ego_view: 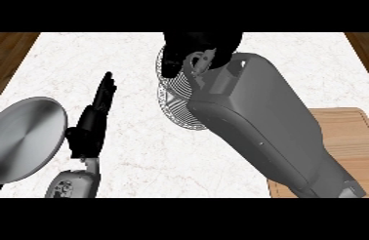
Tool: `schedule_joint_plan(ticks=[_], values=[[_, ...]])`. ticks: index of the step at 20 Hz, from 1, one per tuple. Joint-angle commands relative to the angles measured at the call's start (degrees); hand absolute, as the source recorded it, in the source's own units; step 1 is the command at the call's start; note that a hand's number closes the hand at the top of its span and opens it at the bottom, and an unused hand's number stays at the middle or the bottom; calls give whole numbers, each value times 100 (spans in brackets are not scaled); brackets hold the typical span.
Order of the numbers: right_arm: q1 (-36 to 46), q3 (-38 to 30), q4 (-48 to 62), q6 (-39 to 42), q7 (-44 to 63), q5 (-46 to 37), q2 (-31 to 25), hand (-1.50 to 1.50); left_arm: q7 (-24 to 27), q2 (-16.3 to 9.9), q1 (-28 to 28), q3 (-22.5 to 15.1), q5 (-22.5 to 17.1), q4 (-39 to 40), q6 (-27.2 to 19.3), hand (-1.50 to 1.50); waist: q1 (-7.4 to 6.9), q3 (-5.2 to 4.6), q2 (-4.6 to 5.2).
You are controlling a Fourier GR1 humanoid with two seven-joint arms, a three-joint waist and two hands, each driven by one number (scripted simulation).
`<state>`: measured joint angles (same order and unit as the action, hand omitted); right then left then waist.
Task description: Pick the cupcake from the cutting board and place it in the tiered basket
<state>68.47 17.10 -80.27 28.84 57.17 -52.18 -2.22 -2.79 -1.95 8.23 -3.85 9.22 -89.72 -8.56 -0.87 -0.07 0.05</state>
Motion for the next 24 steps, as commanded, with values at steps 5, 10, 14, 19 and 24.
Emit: schedule_joint_plan(ticks=[5,10,14,19,24], values=[[-519,-933,322,-1243,471,-77,213,-150,-23,188,-204,-273,258,-165,-252,0,-19,14,4],[-480,-799,828,-1968,184,595,218,-150,93,190,80,-238,103,172,-175,0,-59,3,26],[-615,-1227,310,-2494,-28,612,220,-150,-178,129,136,-123,118,-45,-182,0,9,9,-3],[-1005,-1682,-305,-3082,187,271,154,-150,76,88,-196,-168,109,-60,-105,0,95,8,-18],[-1475,-2524,-1567,-2421,633,758,-407,-150,50,31,-287,22,-8,-150,-154,0,238,13,-73]])
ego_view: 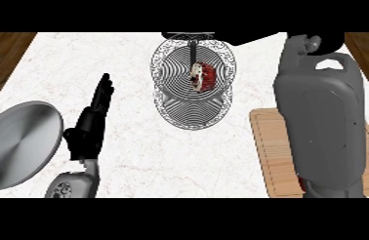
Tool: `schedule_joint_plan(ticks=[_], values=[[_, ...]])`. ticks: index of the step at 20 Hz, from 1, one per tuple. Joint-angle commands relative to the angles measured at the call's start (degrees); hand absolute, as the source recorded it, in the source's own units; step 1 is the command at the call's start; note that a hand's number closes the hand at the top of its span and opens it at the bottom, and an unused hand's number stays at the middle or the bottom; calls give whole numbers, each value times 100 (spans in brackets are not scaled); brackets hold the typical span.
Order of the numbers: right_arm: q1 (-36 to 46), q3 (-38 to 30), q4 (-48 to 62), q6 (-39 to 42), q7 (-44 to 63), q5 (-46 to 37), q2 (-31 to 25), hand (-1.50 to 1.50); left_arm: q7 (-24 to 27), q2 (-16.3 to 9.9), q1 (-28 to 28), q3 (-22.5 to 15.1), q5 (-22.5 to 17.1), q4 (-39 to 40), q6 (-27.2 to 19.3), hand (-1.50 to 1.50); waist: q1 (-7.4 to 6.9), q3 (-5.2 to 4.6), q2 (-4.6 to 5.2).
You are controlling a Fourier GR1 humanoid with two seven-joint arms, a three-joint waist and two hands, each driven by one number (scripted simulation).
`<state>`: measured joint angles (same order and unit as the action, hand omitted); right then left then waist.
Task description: Pick the cupcake from the cutting board and place it in the tiered basket
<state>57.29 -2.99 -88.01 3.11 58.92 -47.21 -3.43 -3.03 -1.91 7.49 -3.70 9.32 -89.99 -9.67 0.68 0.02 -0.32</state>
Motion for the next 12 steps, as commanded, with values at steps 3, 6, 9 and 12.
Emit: schedule_joint_plan(ticks=[3,6,9,12], values=[[-1372,-799,-1800,85,307,572,-247,-150,270,-92,-282,138,-78,70,37,0,163,6,-33],[-2025,-1433,-2549,506,102,1351,-550,-150,206,37,-352,-14,-3,-45,-29,0,162,8,-29],[-2944,-2104,-3199,1003,-329,2273,-946,-150,-95,-36,-361,22,9,-374,-46,0,157,14,-34],[-3730,-2828,-3709,1457,-490,3332,-1077,-150,-113,120,-203,-80,148,-260,-204,0,215,16,-31]])
